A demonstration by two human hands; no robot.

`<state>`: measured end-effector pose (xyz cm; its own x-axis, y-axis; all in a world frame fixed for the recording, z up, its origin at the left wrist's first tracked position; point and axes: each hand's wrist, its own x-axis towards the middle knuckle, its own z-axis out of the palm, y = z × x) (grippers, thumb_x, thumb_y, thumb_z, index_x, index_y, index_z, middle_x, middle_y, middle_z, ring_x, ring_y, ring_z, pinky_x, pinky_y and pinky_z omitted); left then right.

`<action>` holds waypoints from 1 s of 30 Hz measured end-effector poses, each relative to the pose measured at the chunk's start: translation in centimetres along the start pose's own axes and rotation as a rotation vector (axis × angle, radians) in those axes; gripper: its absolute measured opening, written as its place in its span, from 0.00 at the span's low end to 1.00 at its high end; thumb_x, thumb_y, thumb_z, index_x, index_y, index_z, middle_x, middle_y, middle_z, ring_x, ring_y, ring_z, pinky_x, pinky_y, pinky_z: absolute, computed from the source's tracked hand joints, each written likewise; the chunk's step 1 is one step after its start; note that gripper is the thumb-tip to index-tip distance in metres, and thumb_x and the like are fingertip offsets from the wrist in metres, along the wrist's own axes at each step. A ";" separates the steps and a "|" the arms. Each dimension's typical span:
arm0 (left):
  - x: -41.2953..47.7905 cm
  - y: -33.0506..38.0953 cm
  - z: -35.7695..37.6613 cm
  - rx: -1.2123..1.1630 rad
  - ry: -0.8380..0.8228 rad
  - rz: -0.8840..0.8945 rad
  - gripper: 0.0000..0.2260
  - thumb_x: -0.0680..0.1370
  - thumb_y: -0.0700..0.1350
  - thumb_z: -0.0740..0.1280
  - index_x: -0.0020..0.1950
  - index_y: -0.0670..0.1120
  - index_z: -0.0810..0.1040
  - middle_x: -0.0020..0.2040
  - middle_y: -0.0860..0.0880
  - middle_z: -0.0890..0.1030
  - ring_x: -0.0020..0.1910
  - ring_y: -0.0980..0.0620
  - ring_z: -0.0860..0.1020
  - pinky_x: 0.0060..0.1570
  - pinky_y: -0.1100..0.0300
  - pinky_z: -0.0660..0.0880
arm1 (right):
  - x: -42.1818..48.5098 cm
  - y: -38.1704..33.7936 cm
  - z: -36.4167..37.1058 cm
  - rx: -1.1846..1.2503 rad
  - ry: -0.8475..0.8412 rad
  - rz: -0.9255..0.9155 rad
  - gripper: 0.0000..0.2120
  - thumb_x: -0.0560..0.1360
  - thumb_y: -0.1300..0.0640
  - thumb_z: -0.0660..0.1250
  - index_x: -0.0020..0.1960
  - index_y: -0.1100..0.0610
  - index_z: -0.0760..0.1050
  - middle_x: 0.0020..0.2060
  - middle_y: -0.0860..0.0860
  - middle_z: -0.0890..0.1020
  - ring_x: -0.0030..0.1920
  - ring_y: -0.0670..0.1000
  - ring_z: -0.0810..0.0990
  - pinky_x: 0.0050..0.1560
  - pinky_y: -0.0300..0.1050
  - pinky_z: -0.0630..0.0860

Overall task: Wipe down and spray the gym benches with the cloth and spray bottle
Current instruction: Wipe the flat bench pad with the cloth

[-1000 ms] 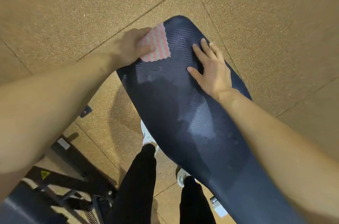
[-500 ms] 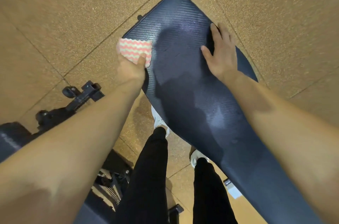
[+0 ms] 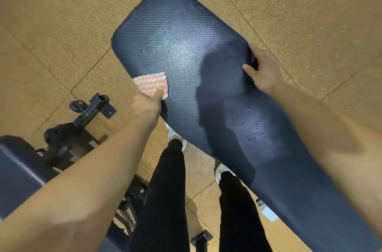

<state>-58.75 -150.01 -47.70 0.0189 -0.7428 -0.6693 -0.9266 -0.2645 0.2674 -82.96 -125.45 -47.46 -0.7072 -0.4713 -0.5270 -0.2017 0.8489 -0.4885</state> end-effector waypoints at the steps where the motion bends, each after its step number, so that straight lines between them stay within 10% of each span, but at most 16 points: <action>1: -0.5 -0.6 0.4 -0.007 -0.003 -0.017 0.28 0.73 0.63 0.74 0.59 0.41 0.81 0.54 0.44 0.84 0.53 0.40 0.82 0.56 0.44 0.81 | -0.1 0.2 -0.1 0.008 0.004 -0.004 0.31 0.82 0.52 0.66 0.81 0.48 0.59 0.68 0.54 0.74 0.67 0.53 0.71 0.68 0.45 0.63; 12: -5.2 -5.0 2.4 -0.015 -0.034 0.008 0.29 0.71 0.65 0.73 0.59 0.42 0.80 0.54 0.46 0.84 0.53 0.41 0.82 0.59 0.44 0.80 | -3.6 4.5 0.6 0.085 -0.031 -0.065 0.34 0.81 0.53 0.67 0.82 0.49 0.55 0.80 0.50 0.62 0.79 0.53 0.60 0.80 0.54 0.58; 25: -15.3 -11.7 9.9 -0.123 -0.184 -0.093 0.14 0.77 0.57 0.72 0.47 0.45 0.79 0.49 0.46 0.83 0.49 0.45 0.81 0.56 0.52 0.79 | -11.9 10.9 1.1 0.083 -0.023 -0.040 0.35 0.78 0.50 0.70 0.80 0.50 0.59 0.71 0.52 0.72 0.71 0.54 0.70 0.71 0.48 0.66; 30: -19.1 -13.9 13.1 -0.103 -0.259 -0.161 0.28 0.73 0.62 0.73 0.59 0.40 0.81 0.53 0.42 0.86 0.53 0.39 0.84 0.54 0.48 0.81 | -14.3 13.4 2.1 -0.023 -0.062 -0.030 0.43 0.78 0.46 0.71 0.83 0.44 0.48 0.78 0.52 0.62 0.74 0.56 0.68 0.72 0.53 0.70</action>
<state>-51.18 -124.09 -47.71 0.0533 -0.5085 -0.8594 -0.8762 -0.4366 0.2040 -74.09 -107.85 -47.90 -0.6573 -0.5103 -0.5545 -0.2383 0.8388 -0.4895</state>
